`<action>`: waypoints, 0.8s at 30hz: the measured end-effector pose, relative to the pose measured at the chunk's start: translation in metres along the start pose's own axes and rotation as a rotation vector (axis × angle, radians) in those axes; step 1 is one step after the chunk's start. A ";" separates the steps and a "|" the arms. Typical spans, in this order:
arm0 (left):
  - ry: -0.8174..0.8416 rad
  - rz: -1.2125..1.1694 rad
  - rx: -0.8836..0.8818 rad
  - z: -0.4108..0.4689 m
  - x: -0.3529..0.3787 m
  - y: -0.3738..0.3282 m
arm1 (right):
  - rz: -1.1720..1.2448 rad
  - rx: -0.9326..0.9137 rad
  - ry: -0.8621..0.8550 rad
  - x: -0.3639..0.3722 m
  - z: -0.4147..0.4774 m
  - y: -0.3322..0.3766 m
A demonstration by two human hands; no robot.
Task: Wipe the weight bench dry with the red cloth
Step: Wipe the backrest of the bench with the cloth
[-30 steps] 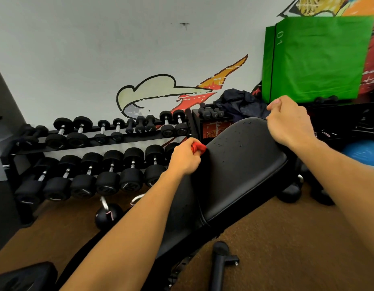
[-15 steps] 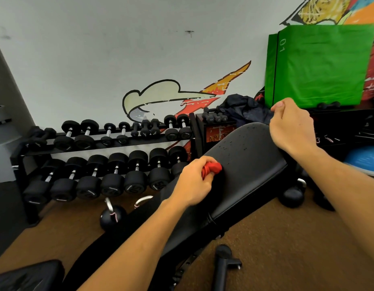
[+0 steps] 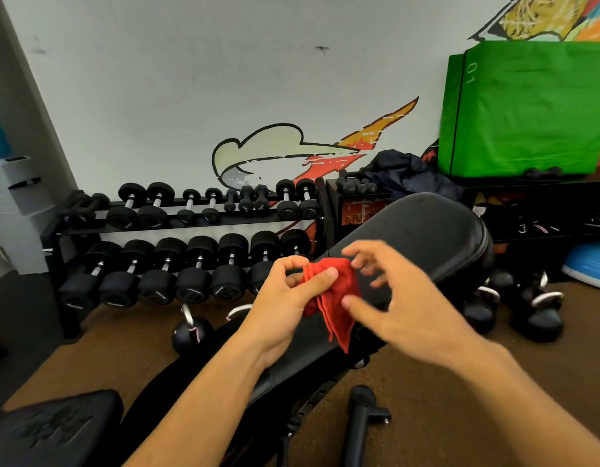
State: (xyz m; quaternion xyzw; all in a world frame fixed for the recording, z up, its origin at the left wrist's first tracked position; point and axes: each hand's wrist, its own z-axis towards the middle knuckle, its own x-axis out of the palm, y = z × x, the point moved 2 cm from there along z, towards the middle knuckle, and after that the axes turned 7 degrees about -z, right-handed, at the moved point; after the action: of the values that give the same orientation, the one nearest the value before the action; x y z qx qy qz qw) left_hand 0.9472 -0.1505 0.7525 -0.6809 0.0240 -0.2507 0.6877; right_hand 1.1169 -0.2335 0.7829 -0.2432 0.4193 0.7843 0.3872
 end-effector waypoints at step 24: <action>0.120 -0.218 0.023 -0.039 -0.038 -0.019 | 1.103 0.554 -0.061 0.028 -0.009 0.018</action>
State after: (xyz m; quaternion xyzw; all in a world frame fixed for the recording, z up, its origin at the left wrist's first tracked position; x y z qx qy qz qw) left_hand 0.8932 -0.1708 0.7562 -0.6551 -0.0119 -0.3645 0.6617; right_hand 1.0864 -0.2359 0.7669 0.1414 0.6602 0.7375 -0.0147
